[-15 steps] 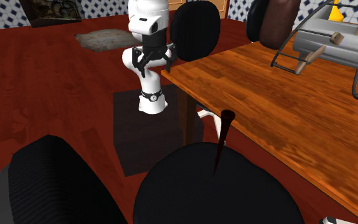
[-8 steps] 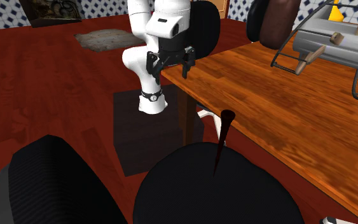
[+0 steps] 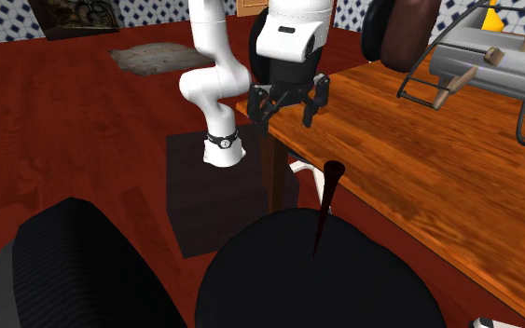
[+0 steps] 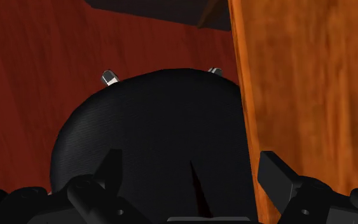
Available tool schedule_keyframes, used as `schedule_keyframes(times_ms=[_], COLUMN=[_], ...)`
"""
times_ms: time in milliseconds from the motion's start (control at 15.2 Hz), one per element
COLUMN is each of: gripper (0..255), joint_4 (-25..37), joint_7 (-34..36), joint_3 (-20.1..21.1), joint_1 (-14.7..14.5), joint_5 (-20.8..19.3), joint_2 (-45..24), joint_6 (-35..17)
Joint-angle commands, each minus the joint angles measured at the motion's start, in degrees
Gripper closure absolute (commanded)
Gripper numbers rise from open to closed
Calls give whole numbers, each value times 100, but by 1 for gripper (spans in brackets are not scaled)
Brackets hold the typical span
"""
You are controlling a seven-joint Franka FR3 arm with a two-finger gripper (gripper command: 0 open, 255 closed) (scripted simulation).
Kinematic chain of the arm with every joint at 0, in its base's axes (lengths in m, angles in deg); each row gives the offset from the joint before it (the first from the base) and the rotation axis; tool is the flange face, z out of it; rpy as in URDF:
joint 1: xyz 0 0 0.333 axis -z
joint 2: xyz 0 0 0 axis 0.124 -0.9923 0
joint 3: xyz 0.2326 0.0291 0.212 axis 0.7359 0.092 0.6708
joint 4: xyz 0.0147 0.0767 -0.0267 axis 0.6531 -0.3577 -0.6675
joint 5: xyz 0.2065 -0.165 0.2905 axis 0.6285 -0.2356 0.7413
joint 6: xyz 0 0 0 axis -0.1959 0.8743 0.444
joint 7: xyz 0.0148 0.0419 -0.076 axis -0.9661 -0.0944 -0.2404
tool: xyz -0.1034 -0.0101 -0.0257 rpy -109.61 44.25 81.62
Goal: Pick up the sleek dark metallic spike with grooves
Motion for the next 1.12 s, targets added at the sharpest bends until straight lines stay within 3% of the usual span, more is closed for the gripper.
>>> schedule_keyframes(times_ms=[0,330,528,594,1056], gripper=[0,0,0,0,0], joint_4=[585,2361,3812,3987,3010], joint_7=[67,292,419,430,413], joint_3=[30,123,157,158,154], joint_1=[-21,-135,-238,-252,-227], joint_5=[-3,-43,-92,-98,-79], joint_2=[-474,-1758,-2712,-2822,-2571], joint_6=[110,597,1092,1156,430])
